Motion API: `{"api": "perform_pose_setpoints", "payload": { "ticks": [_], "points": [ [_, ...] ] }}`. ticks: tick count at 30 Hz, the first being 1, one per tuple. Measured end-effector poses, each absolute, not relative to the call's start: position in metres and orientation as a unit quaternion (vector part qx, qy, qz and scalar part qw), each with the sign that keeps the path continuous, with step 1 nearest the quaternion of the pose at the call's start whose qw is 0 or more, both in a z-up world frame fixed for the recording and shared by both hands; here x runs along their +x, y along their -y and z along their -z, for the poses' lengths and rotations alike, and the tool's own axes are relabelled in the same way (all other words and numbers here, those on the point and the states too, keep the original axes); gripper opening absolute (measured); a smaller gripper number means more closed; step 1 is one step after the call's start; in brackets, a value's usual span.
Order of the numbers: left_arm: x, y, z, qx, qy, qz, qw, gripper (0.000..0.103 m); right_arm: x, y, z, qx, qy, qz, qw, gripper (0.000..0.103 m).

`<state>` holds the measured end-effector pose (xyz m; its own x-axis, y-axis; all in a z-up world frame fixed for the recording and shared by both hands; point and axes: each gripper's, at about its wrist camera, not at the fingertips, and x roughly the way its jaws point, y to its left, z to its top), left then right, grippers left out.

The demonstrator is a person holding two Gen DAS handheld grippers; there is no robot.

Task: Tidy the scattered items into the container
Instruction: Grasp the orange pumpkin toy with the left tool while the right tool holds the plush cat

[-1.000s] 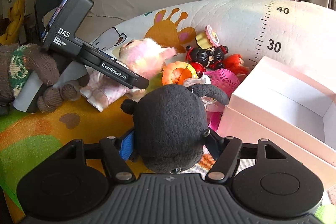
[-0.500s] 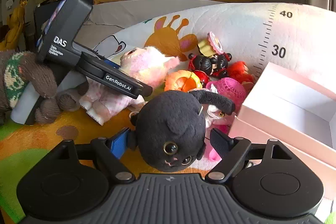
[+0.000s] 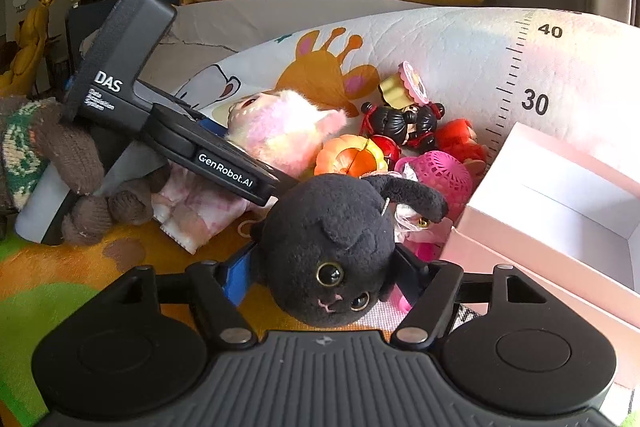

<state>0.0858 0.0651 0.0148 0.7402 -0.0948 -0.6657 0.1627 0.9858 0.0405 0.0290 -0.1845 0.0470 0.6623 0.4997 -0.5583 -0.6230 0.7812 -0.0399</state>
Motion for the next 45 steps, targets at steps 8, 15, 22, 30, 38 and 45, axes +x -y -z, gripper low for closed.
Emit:
{"api": "perform_pose_setpoints", "payload": {
  "ticks": [8,15,22,30,38,45],
  "points": [
    [0.074,-0.061,-0.022,0.065,-0.350,0.072,0.932,0.081,0.027,0.184,-0.046,-0.112,-0.269,-0.307,0.906,0.067],
    [0.049,-0.054,-0.059,0.069,-0.283,0.061,0.955,0.084,0.011,0.194,-0.047,-0.119,-0.268,-0.320,0.901,0.067],
    [0.048,-0.011,-0.068,0.088,-0.267,0.179,0.943,0.083,0.007,0.212,-0.047,-0.110,-0.275,-0.310,0.904,0.067],
    [0.074,-0.014,-0.032,0.156,-0.297,0.131,0.933,0.082,0.011,0.224,-0.036,-0.110,-0.283,-0.297,0.905,0.067],
    [0.096,-0.014,-0.030,0.138,-0.314,0.139,0.929,0.093,0.022,0.226,-0.028,-0.090,-0.298,-0.295,0.904,0.067],
    [0.114,-0.001,-0.023,0.124,-0.328,0.134,0.927,0.063,0.021,0.228,-0.028,-0.088,-0.290,-0.289,0.908,0.067]
  ]
}}
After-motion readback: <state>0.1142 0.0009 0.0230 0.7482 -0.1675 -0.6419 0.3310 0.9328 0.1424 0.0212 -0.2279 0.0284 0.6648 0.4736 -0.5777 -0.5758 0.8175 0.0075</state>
